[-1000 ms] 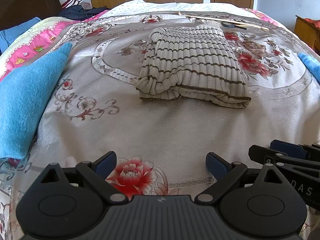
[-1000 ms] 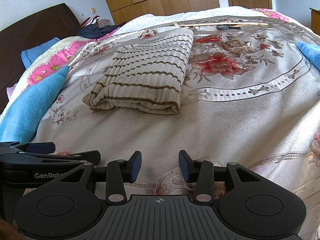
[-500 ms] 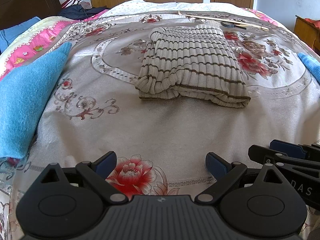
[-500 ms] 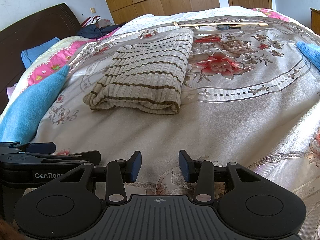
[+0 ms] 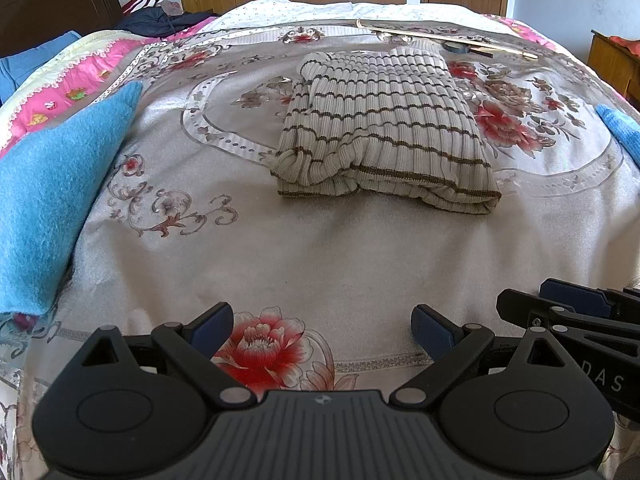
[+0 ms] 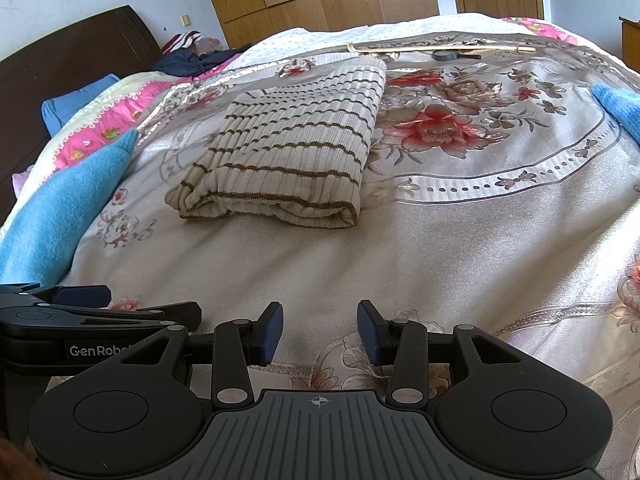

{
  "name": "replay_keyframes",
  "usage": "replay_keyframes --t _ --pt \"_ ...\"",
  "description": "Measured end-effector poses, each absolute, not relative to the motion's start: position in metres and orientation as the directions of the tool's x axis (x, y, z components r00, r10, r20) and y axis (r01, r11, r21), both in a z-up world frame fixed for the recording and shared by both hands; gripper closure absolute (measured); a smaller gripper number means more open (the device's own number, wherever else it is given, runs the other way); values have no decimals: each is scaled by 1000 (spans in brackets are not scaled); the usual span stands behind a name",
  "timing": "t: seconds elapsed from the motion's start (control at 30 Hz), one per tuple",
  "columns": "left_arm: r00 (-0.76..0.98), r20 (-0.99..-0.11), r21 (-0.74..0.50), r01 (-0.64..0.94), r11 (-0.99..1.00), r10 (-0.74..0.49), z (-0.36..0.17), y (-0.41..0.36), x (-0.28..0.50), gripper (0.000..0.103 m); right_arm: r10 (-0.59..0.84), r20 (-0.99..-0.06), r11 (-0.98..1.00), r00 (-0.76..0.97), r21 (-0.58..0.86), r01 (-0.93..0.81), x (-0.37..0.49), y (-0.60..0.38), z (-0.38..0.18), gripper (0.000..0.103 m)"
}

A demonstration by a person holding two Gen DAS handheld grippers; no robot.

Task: Fold small clothes

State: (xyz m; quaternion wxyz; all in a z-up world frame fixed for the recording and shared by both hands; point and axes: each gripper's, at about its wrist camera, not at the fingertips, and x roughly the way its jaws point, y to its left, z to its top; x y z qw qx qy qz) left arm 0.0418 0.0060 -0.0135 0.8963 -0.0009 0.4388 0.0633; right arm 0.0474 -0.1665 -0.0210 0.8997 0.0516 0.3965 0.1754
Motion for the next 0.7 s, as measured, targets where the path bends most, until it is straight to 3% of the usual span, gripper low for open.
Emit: replay_keyframes --t 0.7 --pt "598 -795 45 -114 992 105 -15 6 42 0 355 -696 934 624 231 -274 47 -166 -21 62"
